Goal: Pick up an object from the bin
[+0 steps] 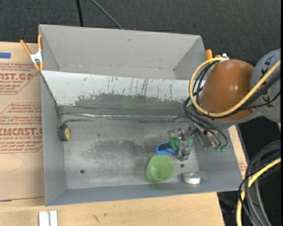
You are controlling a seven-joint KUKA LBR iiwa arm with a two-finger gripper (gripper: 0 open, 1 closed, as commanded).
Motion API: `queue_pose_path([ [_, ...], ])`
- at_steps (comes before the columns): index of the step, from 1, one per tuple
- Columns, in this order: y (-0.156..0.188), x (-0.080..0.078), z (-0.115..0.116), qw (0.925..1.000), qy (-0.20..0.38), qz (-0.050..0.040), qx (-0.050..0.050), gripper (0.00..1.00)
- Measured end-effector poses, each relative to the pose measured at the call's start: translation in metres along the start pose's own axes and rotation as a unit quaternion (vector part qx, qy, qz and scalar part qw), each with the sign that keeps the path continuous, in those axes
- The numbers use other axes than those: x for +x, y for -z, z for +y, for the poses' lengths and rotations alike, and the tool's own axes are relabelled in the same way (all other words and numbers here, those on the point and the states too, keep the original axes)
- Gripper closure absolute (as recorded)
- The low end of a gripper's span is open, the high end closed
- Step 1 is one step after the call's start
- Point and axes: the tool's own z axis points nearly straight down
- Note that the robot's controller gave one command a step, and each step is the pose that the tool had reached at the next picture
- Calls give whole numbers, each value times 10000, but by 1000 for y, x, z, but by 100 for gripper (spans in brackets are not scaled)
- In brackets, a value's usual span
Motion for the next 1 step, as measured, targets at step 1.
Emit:
queue_pose_path([
  [1, 57, -4, 0, 10000, 39, -7, 5, 100],
])
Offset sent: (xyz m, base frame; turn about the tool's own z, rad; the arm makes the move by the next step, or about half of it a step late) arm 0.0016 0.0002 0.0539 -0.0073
